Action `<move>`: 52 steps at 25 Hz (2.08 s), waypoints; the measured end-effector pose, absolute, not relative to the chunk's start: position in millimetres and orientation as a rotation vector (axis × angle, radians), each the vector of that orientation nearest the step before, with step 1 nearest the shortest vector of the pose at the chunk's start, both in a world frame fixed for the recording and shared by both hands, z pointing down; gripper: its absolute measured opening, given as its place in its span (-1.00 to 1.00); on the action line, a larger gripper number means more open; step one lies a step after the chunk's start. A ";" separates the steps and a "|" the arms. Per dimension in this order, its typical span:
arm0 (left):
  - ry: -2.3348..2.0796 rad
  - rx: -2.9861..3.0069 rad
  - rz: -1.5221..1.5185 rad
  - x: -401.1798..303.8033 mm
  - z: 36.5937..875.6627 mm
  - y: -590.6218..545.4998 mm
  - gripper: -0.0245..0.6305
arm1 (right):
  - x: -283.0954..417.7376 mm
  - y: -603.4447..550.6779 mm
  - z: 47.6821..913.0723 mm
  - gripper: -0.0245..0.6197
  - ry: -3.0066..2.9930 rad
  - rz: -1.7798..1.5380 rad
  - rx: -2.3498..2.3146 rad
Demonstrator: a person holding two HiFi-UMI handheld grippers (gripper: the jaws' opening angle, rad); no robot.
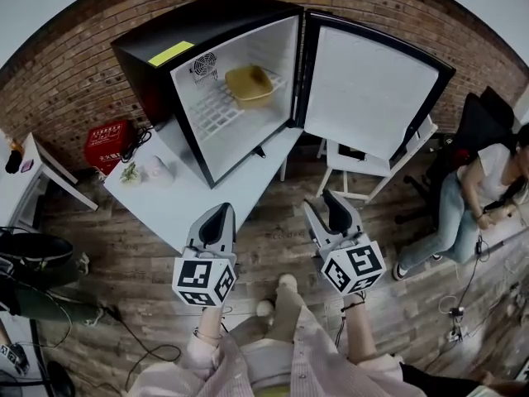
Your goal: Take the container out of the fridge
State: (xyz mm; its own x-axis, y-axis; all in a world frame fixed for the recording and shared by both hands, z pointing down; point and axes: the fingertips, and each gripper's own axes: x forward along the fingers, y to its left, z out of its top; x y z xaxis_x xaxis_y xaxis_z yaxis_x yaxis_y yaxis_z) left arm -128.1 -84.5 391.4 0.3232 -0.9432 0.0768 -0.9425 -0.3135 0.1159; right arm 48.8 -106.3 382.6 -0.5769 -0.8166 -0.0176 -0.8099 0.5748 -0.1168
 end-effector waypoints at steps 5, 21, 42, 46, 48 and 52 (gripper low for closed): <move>-1.733 2.420 0.002 -134.2 404.0 -112.4 -0.95 | 33.3 -137.2 391.6 -0.36 2.749 -0.162 -1.399; -1.780 2.353 0.011 -136.0 408.4 -226.9 -0.95 | 3.7 -271.4 385.5 -0.36 2.860 -0.136 -1.258; -1.914 2.306 -0.021 -134.7 387.8 -304.3 -0.95 | -40.9 -356.3 353.0 -0.36 3.118 0.352 -0.864; -1.939 2.298 -0.035 -135.0 382.5 -310.1 -0.95 | -47.6 -366.0 344.6 -0.36 3.146 0.468 -0.791; -1.945 2.292 -0.037 -135.7 381.3 -312.4 -0.95 | -52.5 -368.6 340.1 -0.36 3.163 0.526 -0.747; -1.941 2.287 -0.043 -135.6 379.5 -315.8 -0.95 | -65.1 -368.9 336.6 -0.36 3.223 0.657 -0.627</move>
